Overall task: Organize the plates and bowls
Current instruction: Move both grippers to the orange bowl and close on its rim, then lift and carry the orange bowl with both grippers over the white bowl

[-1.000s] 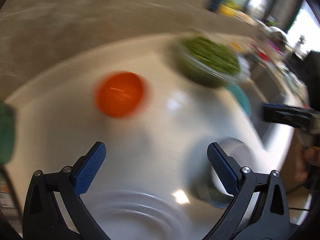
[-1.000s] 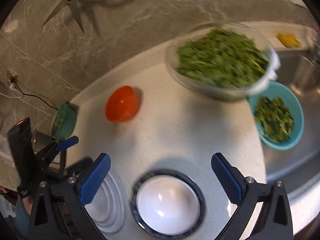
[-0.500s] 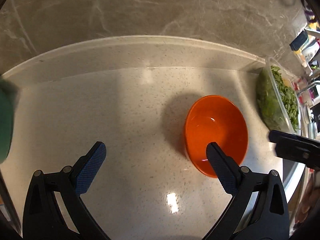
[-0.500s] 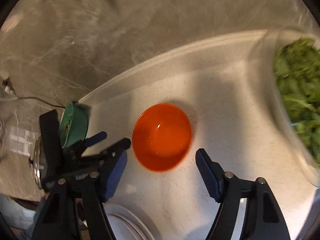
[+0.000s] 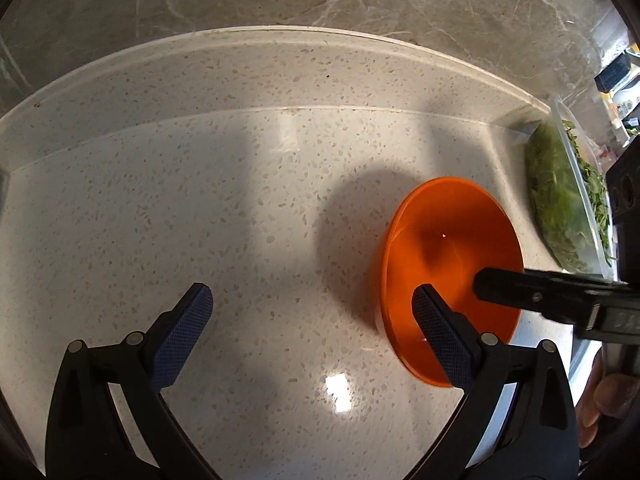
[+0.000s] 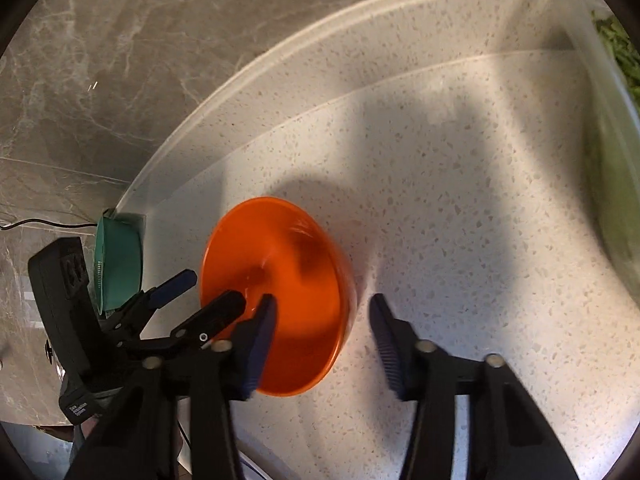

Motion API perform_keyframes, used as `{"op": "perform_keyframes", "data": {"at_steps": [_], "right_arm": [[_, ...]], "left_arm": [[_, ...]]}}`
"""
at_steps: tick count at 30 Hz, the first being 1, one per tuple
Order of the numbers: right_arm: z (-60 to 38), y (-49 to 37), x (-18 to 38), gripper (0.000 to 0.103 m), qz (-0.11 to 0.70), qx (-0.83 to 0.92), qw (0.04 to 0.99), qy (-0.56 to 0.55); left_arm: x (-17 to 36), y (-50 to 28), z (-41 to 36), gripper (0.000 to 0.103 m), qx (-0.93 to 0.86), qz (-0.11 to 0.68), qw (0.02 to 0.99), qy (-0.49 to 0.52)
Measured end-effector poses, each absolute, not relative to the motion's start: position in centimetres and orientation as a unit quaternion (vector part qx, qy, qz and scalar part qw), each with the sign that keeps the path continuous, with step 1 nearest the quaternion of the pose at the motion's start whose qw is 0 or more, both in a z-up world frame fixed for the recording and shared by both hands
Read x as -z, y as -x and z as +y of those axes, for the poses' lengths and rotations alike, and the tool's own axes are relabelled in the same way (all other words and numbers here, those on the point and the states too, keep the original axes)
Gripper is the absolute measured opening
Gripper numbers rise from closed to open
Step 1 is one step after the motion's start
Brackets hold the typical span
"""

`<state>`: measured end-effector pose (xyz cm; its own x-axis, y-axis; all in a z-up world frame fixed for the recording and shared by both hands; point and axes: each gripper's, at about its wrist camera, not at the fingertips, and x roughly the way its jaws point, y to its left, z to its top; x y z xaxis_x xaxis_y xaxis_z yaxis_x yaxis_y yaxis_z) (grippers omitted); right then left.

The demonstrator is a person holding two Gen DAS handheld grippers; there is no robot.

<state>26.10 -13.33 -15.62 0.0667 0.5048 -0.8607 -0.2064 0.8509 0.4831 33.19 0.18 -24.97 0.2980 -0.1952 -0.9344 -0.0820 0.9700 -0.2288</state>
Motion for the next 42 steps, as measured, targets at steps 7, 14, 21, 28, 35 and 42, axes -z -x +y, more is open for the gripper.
{"op": "perform_keyframes", "data": {"at_steps": [7, 14, 21, 28, 35, 42], "right_arm": [[-14.2, -26.6, 16.2, 0.038, 0.637, -0.243, 0.720, -0.128], [-13.9, -26.7, 16.6, 0.017, 0.641, -0.251, 0.716, -0.118], [-13.6, -26.6, 16.6, 0.017, 0.638, -0.253, 0.718, -0.117], [-13.6, -26.5, 16.4, 0.017, 0.638, -0.253, 0.718, -0.116], [-13.8, -26.3, 15.2, 0.017, 0.631, -0.259, 0.722, -0.115], [-14.9, -24.9, 12.5, 0.017, 0.616, -0.270, 0.731, -0.115]], "left_arm": [[25.8, -34.2, -0.5, 0.054, 0.039, 0.595, 0.794, 0.118], [25.8, -34.5, -2.9, 0.021, 0.067, 0.593, 0.794, 0.112], [25.6, -34.3, -4.6, 0.012, 0.075, 0.595, 0.794, 0.100], [25.2, -33.8, -4.4, 0.012, 0.075, 0.595, 0.794, 0.099], [23.4, -33.2, -4.4, 0.011, 0.075, 0.589, 0.799, 0.095], [20.3, -31.5, -5.5, 0.011, 0.083, 0.576, 0.808, 0.089]]}}
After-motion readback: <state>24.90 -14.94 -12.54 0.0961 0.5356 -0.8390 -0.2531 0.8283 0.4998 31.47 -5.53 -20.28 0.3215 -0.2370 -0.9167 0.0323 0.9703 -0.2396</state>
